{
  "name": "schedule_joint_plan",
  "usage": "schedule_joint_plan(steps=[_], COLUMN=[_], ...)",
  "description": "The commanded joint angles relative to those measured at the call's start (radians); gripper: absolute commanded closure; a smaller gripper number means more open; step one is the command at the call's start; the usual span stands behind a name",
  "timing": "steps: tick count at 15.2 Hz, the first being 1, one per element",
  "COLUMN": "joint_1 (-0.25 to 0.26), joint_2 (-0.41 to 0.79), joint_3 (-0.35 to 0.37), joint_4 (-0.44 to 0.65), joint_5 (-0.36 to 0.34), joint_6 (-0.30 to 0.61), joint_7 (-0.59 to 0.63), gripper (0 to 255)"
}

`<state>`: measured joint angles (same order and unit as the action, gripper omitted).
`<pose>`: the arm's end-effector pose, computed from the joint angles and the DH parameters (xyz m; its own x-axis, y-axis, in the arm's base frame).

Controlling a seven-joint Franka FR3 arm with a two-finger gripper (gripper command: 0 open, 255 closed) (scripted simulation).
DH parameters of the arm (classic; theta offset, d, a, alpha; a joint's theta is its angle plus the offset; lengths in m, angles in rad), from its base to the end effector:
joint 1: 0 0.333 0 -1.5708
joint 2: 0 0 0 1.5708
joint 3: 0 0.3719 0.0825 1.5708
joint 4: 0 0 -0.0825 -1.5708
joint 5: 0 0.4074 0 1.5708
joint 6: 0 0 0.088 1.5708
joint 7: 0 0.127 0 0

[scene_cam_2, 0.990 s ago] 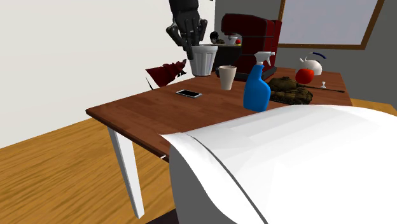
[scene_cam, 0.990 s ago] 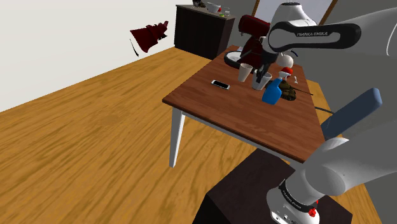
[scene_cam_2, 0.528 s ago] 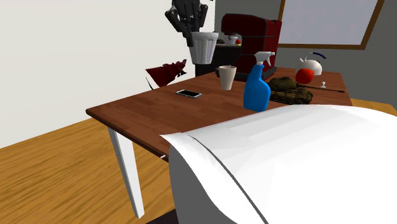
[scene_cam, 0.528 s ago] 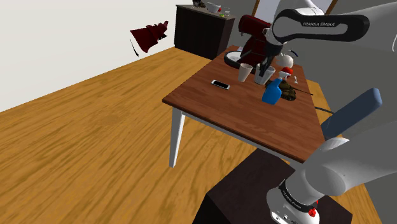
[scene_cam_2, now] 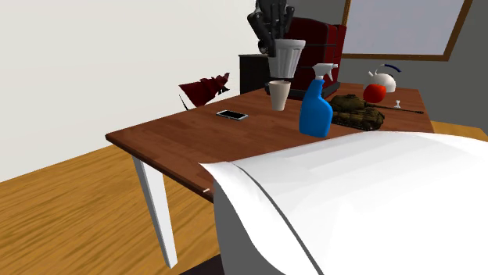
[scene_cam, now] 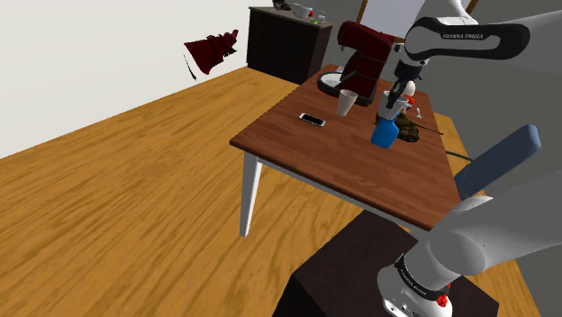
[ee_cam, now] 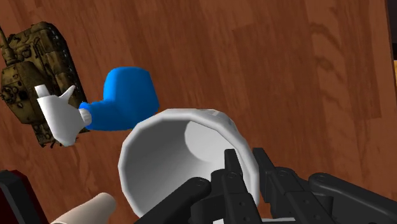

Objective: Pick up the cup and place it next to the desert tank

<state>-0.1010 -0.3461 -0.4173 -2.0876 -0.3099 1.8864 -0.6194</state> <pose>0.3918 -0.2861 0.5947 0.9813 0.1925 -0.0027 0.1891 -0.9612 0.2010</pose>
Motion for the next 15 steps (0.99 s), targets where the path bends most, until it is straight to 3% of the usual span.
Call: schedule_joint_plan(steps=[1, 9, 15], joint_1=[-0.013, -0.062, -0.098], joint_2=[0.013, 0.108, 0.244], joint_3=[-0.035, -0.197, -0.327], joint_4=[0.027, 0.125, 0.247], joint_5=[0.001, 0.04, 0.143], joint_6=[-0.001, 0.038, 0.059], joint_7=[-0.054, -0.277, -0.477], gripper=[255, 255, 255])
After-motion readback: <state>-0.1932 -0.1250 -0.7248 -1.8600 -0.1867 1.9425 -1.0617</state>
